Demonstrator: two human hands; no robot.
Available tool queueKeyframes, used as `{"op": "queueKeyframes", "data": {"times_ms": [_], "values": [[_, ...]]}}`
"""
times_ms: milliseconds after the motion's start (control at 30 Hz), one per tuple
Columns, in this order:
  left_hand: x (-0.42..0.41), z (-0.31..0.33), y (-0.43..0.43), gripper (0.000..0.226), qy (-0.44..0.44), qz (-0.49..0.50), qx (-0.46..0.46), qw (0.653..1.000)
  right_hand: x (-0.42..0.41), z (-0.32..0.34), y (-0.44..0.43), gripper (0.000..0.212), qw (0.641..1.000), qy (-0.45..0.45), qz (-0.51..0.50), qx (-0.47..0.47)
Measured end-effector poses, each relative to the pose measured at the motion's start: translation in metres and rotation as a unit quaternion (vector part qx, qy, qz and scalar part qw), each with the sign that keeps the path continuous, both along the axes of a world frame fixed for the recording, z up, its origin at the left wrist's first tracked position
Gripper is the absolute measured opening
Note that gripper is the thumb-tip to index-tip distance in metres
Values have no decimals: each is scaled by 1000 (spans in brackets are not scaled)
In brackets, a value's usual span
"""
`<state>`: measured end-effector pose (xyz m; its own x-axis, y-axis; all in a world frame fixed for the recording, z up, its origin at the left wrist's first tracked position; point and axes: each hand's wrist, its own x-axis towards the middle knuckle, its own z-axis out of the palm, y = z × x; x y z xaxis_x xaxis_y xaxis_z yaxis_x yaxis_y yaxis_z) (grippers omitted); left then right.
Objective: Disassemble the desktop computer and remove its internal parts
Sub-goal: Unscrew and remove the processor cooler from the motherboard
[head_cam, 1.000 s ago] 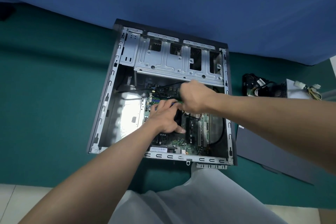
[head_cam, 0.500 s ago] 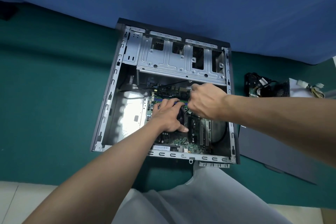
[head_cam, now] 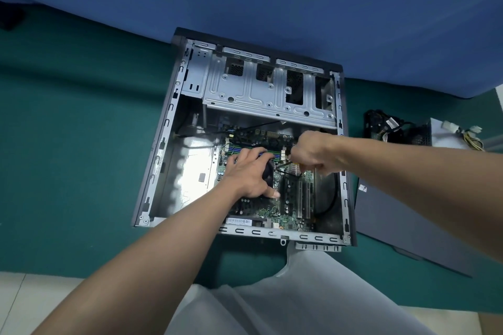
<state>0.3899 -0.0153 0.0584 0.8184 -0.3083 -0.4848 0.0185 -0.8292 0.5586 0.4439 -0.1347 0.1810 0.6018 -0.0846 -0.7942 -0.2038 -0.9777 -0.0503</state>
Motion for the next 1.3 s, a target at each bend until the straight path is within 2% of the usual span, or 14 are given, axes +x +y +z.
{"op": "queueKeyframes", "data": {"times_ms": [133, 233, 300, 400, 500, 567, 633, 833, 900, 967, 1033, 1100, 1167, 1300], "values": [[0, 1, -1, 101, 1, -2, 2, 1000, -7, 5, -8, 35, 914, -126, 374, -95], [0, 2, -1, 102, 3, -7, 11, 1000, -11, 6, -10, 35, 718, -190, 663, -91], [0, 2, -1, 103, 6, -11, 16, 1000, -13, 5, -11, 30, 670, -200, 711, -75], [1, 2, 0, 103, 7, -8, 10, 1000, -12, 1, -8, 18, 829, -193, 525, 0], [1, 1, 1, 101, 4, -3, 2, 1000, -8, -4, -2, 30, 981, -145, 113, 58], [0, 0, 1, 101, 5, -1, -2, 1000, -2, -4, -6, 21, 986, -60, -139, 72], [0, 0, 1, 102, 6, -1, -4, 1000, -1, 1, -10, 20, 978, 62, -188, 59], [0, 1, 0, 101, 4, 0, 0, 1000, -9, 2, -1, 17, 971, -76, 214, -69], [0, 1, -1, 102, 3, -2, 3, 1000, -11, 9, -1, 26, 896, -114, 416, -103], [0, 1, -1, 102, 4, -3, 10, 1000, -12, 12, -1, 28, 753, -157, 627, -126], [0, 1, -1, 101, 5, -2, 12, 1000, -14, 9, 1, 25, 674, -182, 709, -103], [-1, 1, -1, 101, 5, -2, 9, 1000, -9, 8, 3, 21, 721, -178, 665, -74], [0, 1, 0, 102, 4, -4, 4, 1000, -4, 8, 5, 18, 830, -157, 534, -23], [0, 1, 1, 101, 6, -2, -1, 1000, 3, 1, 1, 29, 996, -70, 19, 54]]}}
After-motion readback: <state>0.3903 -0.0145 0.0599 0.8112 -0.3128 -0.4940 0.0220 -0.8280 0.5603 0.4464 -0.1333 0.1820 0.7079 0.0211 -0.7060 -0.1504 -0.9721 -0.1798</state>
